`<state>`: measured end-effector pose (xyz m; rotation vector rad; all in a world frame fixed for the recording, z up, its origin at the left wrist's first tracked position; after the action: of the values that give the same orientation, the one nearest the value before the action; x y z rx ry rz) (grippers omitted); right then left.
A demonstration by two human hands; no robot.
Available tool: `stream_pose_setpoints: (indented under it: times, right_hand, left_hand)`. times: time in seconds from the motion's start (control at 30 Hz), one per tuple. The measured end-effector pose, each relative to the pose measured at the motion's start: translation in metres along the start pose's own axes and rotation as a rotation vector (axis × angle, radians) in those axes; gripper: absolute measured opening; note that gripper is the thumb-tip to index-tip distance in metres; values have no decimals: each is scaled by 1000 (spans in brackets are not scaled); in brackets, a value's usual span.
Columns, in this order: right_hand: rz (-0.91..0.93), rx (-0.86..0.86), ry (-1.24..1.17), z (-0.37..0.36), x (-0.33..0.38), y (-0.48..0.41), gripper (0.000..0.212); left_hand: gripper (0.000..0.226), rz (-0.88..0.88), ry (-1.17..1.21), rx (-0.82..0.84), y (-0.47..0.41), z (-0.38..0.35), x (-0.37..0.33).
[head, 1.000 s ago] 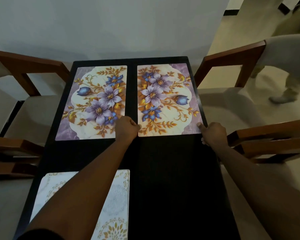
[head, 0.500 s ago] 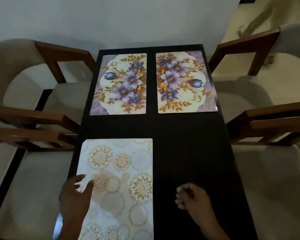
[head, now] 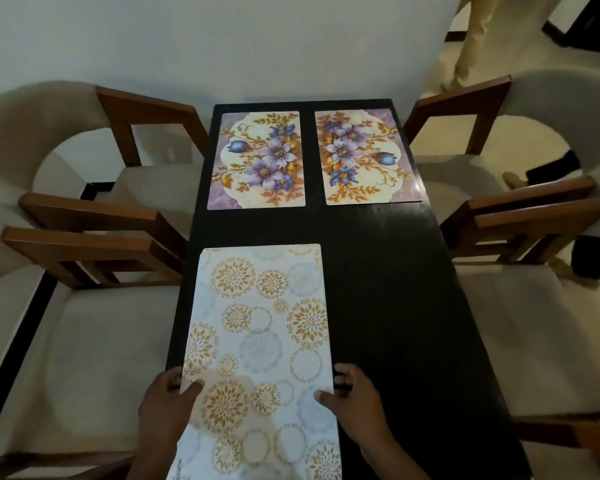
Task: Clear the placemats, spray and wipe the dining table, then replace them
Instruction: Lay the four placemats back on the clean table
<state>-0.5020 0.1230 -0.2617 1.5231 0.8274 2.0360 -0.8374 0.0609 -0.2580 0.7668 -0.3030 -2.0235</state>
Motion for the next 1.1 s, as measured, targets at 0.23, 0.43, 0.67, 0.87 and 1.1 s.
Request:
stream_pose_setpoints:
  times: [0.23,0.43,0.67,0.87,1.1]
  right_hand:
    - [287,-65,10,-9,-3,19,24]
    - [315,-109,-123,5,-6,20,23]
    - [244,-142,-410,68,1,10,21]
    - [186,-176,-517,146,2,-8,23]
    - [171,-210,-518,232,-15,-36,23]
  left_hand:
    - [40,26,196,-44,0,10,17]
    - [31,-12,185,-163,15,17,8]
    - [47,-64,24,-246,44,10,-32]
    - [51,-238,3,-241,59,-14,-70]
    - [25,-185,368,221,83,-109,-139]
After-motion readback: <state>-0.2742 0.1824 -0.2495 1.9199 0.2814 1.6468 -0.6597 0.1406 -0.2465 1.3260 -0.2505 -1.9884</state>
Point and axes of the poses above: each hand's wrist, its own y-axis away from the middle knuckle, its own z-axis out of the back of the hand, x = y × z, the point moved 4 cm from there along -y, towards the middle knuckle, and after that the axes turned 12 degrees about -y, right-handed, at the moved point
